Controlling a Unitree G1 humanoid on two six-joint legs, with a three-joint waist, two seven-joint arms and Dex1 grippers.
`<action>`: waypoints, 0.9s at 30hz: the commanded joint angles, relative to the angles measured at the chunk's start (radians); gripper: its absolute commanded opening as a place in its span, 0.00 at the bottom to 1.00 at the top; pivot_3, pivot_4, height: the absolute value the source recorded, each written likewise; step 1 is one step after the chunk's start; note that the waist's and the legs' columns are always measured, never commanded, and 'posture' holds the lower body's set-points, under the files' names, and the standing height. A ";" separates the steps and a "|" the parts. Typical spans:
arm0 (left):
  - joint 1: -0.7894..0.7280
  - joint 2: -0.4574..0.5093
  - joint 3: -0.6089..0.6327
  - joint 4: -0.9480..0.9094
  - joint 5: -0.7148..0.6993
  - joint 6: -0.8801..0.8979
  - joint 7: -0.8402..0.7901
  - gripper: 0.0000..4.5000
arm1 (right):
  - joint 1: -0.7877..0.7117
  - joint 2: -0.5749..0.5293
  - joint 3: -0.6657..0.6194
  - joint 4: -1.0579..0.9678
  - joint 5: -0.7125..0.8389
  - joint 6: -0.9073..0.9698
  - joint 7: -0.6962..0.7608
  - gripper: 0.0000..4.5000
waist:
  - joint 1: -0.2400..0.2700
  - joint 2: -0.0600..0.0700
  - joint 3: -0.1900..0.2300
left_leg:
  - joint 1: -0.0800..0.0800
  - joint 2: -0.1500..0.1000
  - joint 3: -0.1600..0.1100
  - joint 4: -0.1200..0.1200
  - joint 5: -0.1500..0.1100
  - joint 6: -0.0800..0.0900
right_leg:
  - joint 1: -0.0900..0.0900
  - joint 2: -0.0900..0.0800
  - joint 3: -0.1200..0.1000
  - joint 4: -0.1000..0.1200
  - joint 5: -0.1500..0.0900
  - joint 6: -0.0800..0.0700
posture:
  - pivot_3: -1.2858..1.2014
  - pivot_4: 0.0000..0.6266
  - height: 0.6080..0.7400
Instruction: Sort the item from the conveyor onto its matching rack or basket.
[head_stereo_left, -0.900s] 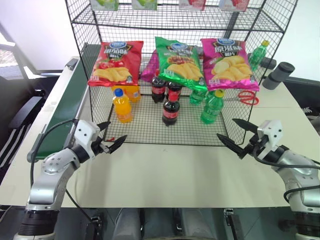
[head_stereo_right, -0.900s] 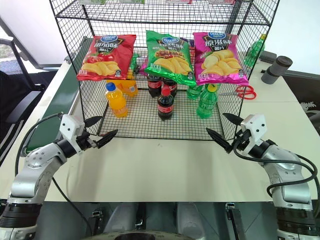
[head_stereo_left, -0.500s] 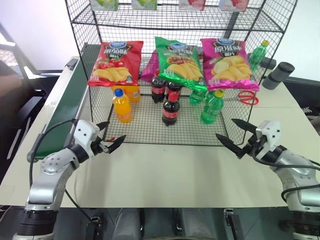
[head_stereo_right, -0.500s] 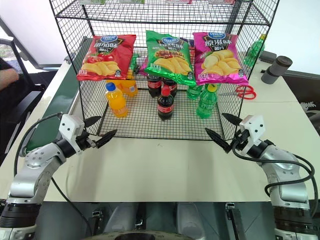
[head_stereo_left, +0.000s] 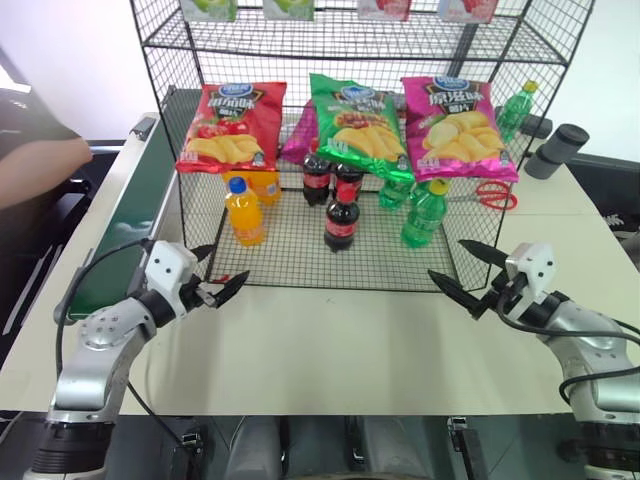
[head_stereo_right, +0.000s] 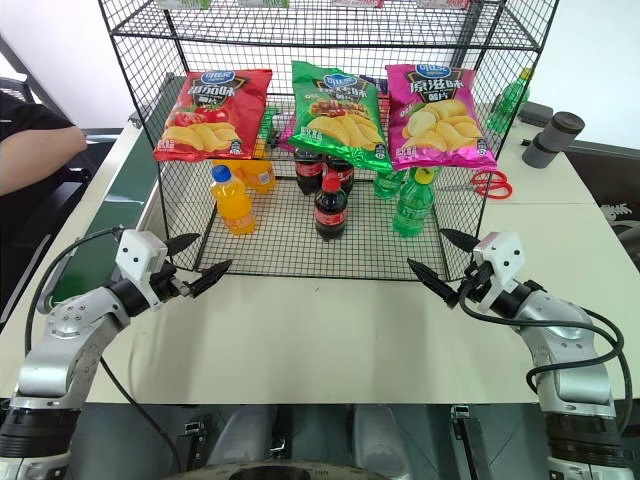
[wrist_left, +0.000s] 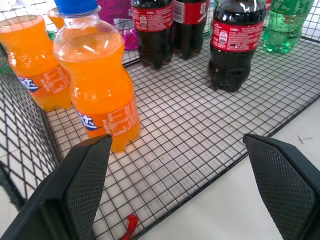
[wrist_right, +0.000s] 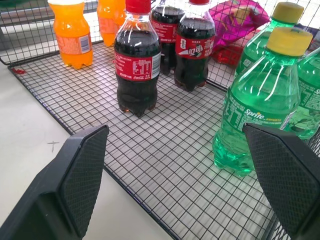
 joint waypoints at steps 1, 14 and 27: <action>0.008 0.003 0.036 -0.038 -0.004 -0.005 0.014 1.00 | -0.035 -0.003 0.002 -0.005 0.007 -0.011 0.005 0.99 | 0.000 0.000 0.000 | 0.000 0.000 0.000 0.000 0.000 0.000 | 0.000 0.000 0.000 0.000 0.000 0.000 | 0.52 0.24 1.00; 0.021 0.003 0.039 -0.052 -0.004 -0.001 0.022 1.00 | -0.048 0.002 0.021 -0.014 0.002 0.004 -0.007 0.99 | 0.001 0.000 0.000 | 0.000 0.000 0.000 0.000 0.000 0.000 | 0.000 0.000 0.000 0.000 0.000 0.000 | 0.52 0.24 1.00; -0.003 0.000 0.029 -0.054 -0.004 0.019 0.033 1.00 | -0.061 0.024 0.041 0.016 -0.016 -0.024 -0.024 0.99 | 0.001 0.000 0.000 | 0.000 0.000 0.000 0.000 0.000 0.000 | 0.000 0.000 0.000 0.000 0.000 0.000 | 0.52 0.24 1.00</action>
